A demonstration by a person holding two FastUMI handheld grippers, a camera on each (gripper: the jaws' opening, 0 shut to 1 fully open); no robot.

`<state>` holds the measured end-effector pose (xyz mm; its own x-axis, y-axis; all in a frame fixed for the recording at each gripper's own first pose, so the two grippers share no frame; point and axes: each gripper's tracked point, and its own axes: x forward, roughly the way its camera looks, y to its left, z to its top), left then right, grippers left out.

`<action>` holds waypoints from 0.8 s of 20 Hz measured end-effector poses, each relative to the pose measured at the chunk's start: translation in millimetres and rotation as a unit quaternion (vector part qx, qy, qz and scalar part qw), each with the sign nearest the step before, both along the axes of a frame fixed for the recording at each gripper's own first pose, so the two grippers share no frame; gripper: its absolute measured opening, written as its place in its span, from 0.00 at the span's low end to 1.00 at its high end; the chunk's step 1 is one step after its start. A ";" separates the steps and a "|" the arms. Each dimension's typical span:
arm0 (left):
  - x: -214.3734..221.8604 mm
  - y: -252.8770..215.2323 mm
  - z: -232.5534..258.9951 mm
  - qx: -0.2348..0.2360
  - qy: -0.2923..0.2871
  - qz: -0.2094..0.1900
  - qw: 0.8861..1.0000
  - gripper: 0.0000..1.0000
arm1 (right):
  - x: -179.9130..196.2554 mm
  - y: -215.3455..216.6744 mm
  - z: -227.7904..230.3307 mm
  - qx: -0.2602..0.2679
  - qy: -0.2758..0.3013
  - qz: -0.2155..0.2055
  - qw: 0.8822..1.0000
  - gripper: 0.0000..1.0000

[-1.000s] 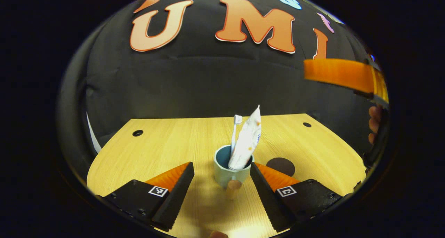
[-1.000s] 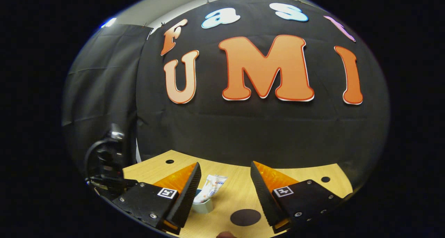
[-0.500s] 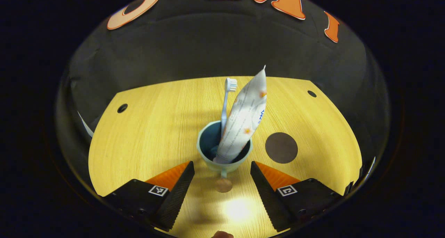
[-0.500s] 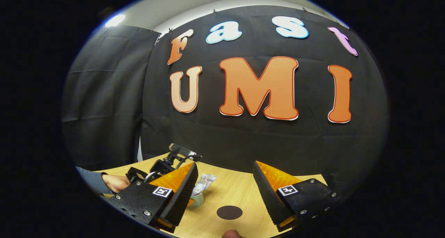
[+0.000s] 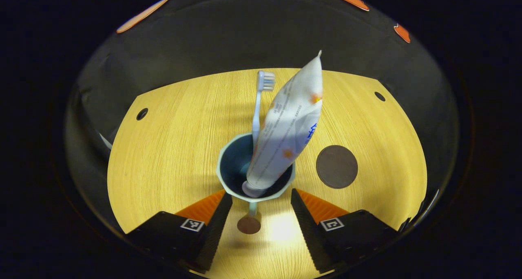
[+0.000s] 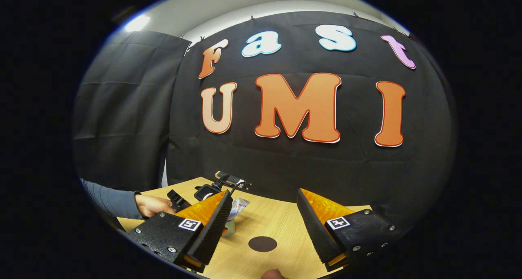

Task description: Put the toothbrush and toothpaste on the desktop into the cup, then pick up the cup and place it on the coaster on the desktop.

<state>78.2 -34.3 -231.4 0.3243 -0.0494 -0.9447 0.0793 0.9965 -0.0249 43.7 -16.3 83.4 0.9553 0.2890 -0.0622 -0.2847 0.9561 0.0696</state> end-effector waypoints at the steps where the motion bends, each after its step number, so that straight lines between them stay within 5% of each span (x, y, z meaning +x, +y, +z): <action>1: -3.0 0.9 -4.7 0.003 0.009 0.005 1.000 0.81 | 1.2 -0.6 -0.8 -0.001 0.002 -0.003 1.000 0.96; 4: -8.3 0.0 -6.7 0.003 0.024 0.011 1.000 0.63 | -1.0 -1.6 -3.3 0.000 0.004 -0.004 1.000 0.96; 7: -11.2 1.3 -11.8 0.001 0.032 0.015 0.999 0.26 | -5.7 -1.6 -8.9 0.008 0.011 0.000 1.000 0.96; 16: -2.1 3.6 -11.3 0.004 0.003 0.022 1.000 0.18 | -11.6 -9.6 -9.0 0.011 0.002 -0.008 1.000 0.96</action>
<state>76.0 -30.8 -242.7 0.3206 -0.0276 -0.9468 0.0344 0.9993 -0.0175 32.1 -25.9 74.4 0.9595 0.2750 -0.0604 -0.2691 0.9588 0.0914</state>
